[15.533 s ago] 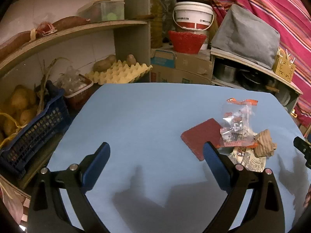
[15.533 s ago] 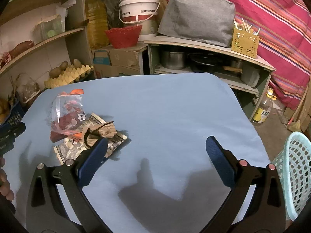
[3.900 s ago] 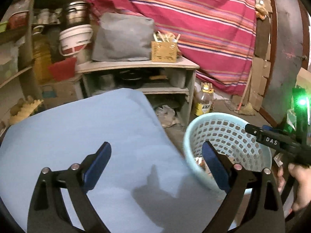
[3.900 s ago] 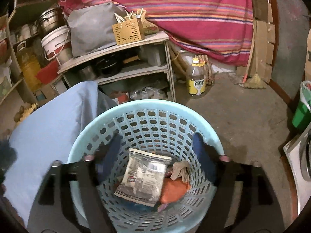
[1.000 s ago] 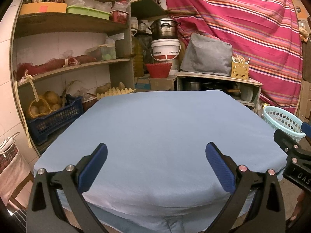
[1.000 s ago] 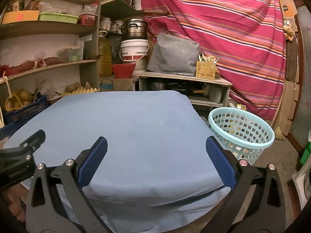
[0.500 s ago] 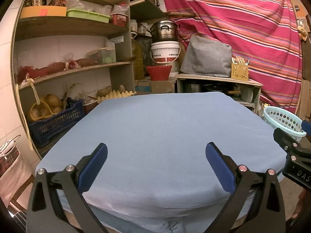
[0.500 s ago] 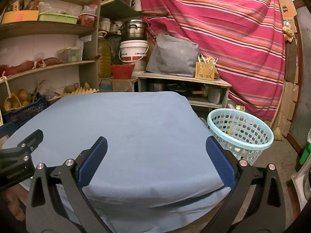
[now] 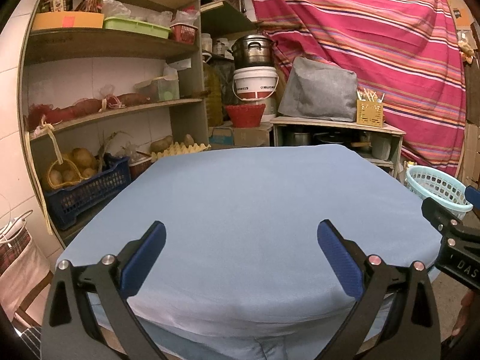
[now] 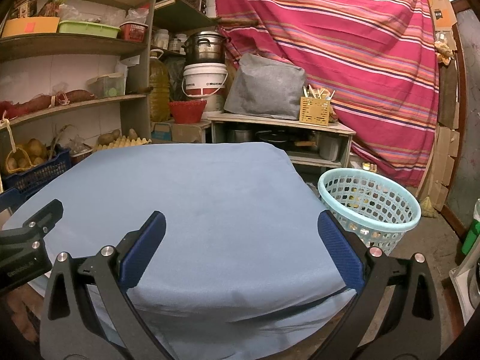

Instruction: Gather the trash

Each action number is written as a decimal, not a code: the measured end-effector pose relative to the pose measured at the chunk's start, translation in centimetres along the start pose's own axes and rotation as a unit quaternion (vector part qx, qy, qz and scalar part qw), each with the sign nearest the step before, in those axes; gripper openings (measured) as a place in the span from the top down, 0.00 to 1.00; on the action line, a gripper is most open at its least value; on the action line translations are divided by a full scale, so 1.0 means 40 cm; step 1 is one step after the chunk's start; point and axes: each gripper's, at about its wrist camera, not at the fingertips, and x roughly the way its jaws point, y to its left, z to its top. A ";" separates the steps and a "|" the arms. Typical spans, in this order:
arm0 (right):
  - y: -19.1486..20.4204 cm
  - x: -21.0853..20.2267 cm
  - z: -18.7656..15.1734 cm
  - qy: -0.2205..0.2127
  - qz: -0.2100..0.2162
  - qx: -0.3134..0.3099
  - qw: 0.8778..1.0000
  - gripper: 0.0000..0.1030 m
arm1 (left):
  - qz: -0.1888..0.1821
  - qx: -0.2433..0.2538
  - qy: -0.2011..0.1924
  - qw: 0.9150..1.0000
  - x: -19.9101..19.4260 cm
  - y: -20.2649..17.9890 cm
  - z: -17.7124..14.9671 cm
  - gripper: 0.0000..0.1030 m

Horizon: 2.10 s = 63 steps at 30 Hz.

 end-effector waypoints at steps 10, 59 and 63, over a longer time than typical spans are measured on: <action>0.001 0.000 0.001 0.000 0.000 0.000 1.000 0.04 | -0.002 0.001 0.003 1.000 0.000 -0.004 -0.001 0.04; -0.001 0.002 0.000 0.000 -0.001 -0.002 1.000 0.04 | 0.000 0.002 -0.003 1.000 0.005 0.020 0.003 0.04; -0.003 0.001 -0.002 -0.002 -0.005 -0.004 1.000 0.04 | 0.000 0.003 -0.003 1.000 0.003 0.013 0.002 0.04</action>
